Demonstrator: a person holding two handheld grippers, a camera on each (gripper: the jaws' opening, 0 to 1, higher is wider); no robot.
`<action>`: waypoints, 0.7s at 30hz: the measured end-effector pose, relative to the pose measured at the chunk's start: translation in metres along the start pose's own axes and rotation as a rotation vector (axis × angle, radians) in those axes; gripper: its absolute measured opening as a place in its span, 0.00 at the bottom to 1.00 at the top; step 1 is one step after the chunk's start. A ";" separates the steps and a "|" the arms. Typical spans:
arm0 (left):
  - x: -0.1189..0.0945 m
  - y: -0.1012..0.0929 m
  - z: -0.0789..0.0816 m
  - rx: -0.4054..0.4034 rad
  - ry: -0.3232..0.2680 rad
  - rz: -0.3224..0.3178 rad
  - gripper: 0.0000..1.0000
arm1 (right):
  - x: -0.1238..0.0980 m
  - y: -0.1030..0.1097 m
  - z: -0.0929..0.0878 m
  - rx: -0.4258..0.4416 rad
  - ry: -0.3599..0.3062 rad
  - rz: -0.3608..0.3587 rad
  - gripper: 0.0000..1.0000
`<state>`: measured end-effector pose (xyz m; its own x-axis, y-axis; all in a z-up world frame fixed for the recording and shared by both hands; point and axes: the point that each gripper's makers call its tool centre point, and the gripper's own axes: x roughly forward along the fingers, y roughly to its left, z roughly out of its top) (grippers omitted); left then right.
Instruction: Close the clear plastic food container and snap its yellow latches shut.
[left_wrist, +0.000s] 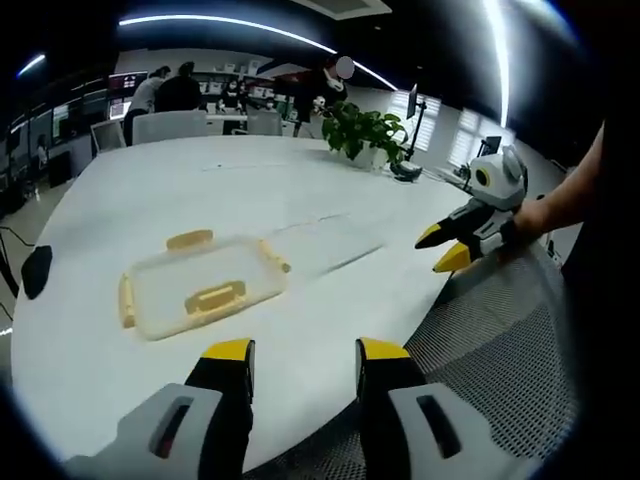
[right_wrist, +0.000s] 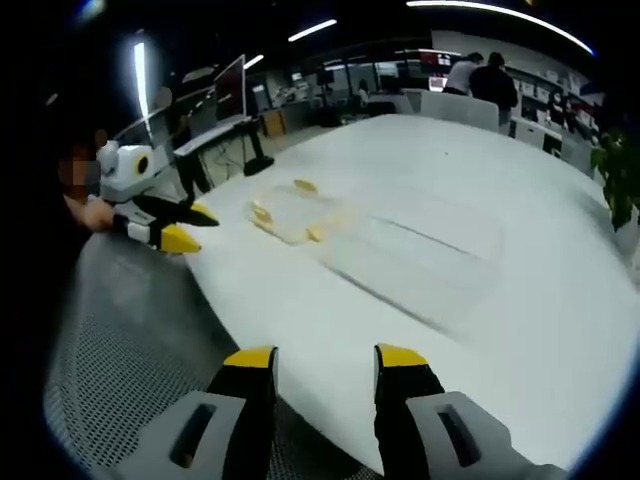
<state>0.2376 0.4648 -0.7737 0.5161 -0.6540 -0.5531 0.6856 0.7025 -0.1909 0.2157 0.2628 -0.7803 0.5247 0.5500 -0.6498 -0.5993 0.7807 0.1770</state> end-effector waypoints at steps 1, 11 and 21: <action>0.000 0.000 0.001 -0.006 -0.005 -0.002 0.39 | 0.000 -0.001 0.000 0.006 -0.001 -0.002 0.37; -0.005 -0.007 0.014 -0.006 -0.038 -0.040 0.44 | -0.006 0.012 0.019 -0.012 -0.056 0.050 0.39; -0.005 -0.006 0.024 -0.077 -0.059 -0.081 0.56 | -0.008 0.023 0.047 -0.045 -0.149 0.083 0.45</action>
<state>0.2433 0.4573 -0.7499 0.4913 -0.7232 -0.4854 0.6862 0.6646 -0.2957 0.2261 0.2898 -0.7364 0.5538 0.6529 -0.5167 -0.6694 0.7182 0.1901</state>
